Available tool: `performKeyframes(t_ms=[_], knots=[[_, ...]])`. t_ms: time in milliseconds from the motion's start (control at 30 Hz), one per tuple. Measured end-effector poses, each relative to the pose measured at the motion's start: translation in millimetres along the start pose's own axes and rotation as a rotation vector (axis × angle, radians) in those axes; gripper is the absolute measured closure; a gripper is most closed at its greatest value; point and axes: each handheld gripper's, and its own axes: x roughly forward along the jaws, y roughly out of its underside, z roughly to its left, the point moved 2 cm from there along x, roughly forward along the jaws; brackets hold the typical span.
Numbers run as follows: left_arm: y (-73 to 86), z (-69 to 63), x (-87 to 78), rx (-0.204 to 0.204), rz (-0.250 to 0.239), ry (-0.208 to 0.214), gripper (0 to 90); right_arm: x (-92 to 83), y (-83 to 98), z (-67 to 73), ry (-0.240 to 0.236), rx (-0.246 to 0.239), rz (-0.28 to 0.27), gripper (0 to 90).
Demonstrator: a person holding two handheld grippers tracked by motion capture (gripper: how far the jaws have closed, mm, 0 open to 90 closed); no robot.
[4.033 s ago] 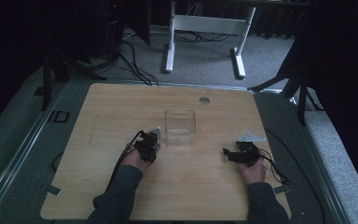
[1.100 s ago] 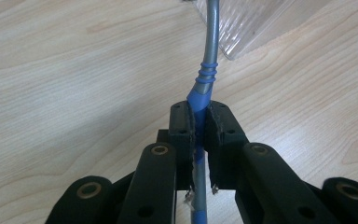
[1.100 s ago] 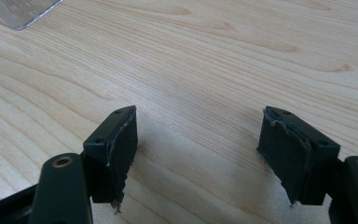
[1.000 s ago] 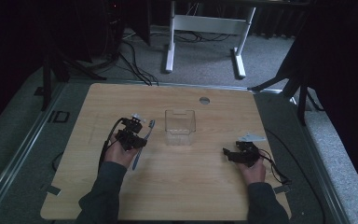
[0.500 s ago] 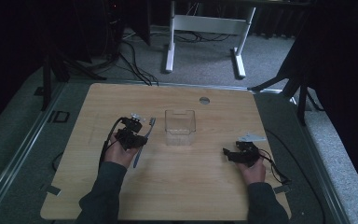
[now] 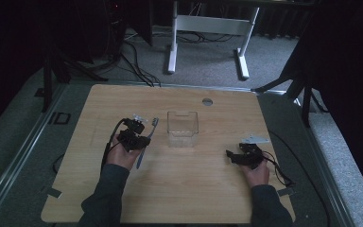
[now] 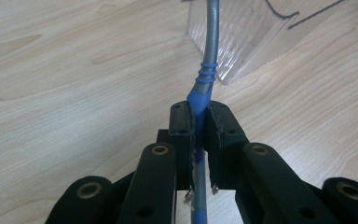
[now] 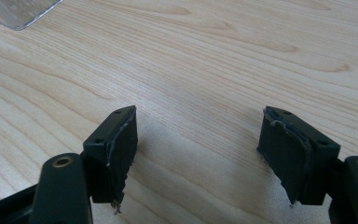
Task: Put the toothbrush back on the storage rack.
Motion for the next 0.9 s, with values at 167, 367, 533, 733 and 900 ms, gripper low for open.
performKeyframes(t_ms=[167,367,533,733,900], knots=[[-0.7,-1.1,-0.2,0.003,-0.021,-0.003,81.4,0.0,0.0,0.0,0.0,0.001,0.0,27.6],[-1.9,-1.6,-3.2,0.001,-0.049,-0.01,81.3,0.0,0.0,0.0,0.0,0.001,-0.001,27.6],[-2.8,-1.3,-5.9,0.01,-0.067,-0.011,81.4,0.0,0.0,0.1,0.0,0.002,-0.001,27.6],[-4.2,-2.0,-8.5,0.018,-0.091,-0.013,81.4,0.0,0.0,0.0,0.0,0.001,0.0,27.6],[-5.6,-3.6,-10.4,0.026,-0.109,-0.02,81.4,0.0,0.0,0.0,0.0,0.001,-0.001,27.6]])
